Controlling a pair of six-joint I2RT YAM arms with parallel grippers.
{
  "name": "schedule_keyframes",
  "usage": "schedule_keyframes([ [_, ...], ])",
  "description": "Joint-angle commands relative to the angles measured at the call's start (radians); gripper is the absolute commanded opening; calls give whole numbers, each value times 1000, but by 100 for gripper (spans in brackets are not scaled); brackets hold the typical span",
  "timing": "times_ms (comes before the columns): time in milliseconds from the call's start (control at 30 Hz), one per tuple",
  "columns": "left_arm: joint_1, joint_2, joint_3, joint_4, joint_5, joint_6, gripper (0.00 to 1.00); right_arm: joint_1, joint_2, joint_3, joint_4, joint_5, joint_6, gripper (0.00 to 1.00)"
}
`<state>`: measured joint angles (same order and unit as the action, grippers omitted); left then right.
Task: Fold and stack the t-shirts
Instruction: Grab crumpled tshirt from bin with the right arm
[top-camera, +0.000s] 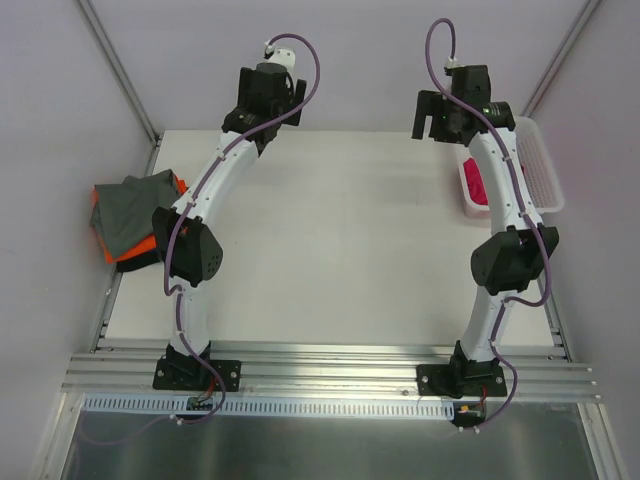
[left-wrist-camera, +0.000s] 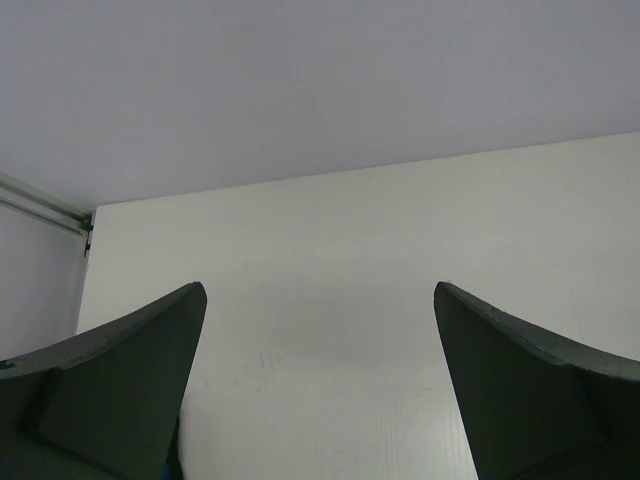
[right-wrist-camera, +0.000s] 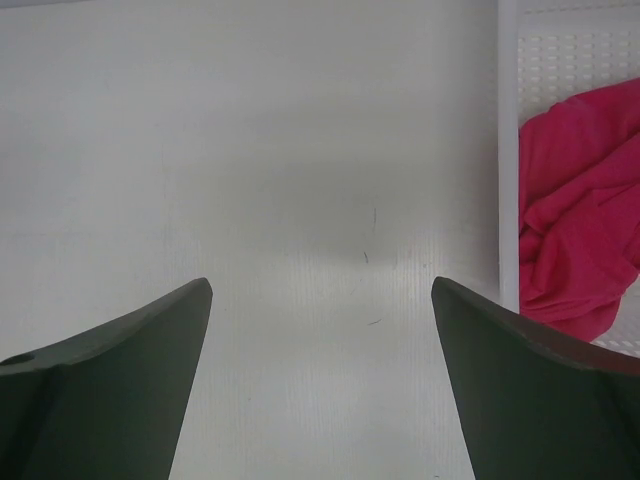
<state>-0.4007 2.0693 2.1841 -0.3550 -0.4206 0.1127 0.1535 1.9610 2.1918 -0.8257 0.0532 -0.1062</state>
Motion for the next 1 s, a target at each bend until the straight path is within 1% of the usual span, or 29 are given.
schedule_keyframes([
  [0, -9, -18, 45, 31, -6, -10, 99, 11, -19, 13, 19, 31, -13, 97],
  [100, -10, -17, 48, 33, -6, -11, 99, 11, -16, 8, 25, 59, -32, 97],
  [167, -10, -15, 51, 31, -7, -11, 99, 14, -19, -16, 45, 109, -55, 97],
  [300, -12, -11, 55, 31, -7, -13, 99, 14, -24, -55, 68, 152, -163, 97],
  [400, -13, -11, 55, 30, -4, -16, 99, 11, -7, -46, 62, 192, -167, 97],
  [433, -13, -12, 55, 30, -6, -25, 99, 9, 9, -40, 62, 229, -158, 97],
  [567, -20, -11, 59, 31, -1, -31, 99, -5, 85, 60, 53, 177, -136, 97],
  [633, -23, -12, 59, 30, -1, -28, 99, -46, 110, 121, 72, 110, -92, 97],
  [667, -23, -14, 57, 30, -1, -28, 99, -66, 114, 120, 91, 77, -70, 97],
  [733, -23, -15, 49, 30, 0, -25, 99, -126, 108, 62, 183, -22, -53, 97],
  [767, -23, -17, 45, 30, 3, -27, 99, -140, 110, 43, 209, -44, -55, 98],
  [800, -23, -17, 45, 30, 6, -27, 99, -152, 128, 30, 233, -44, -55, 99],
  [900, -23, -15, 48, 30, 19, -28, 99, -184, 195, 45, 214, -3, -62, 94],
  [933, -23, -15, 46, 30, 20, -30, 99, -199, 206, 33, 215, 49, -62, 94],
  [967, -23, -15, 43, 30, 22, -28, 99, -209, 219, 23, 221, 68, -78, 94],
])
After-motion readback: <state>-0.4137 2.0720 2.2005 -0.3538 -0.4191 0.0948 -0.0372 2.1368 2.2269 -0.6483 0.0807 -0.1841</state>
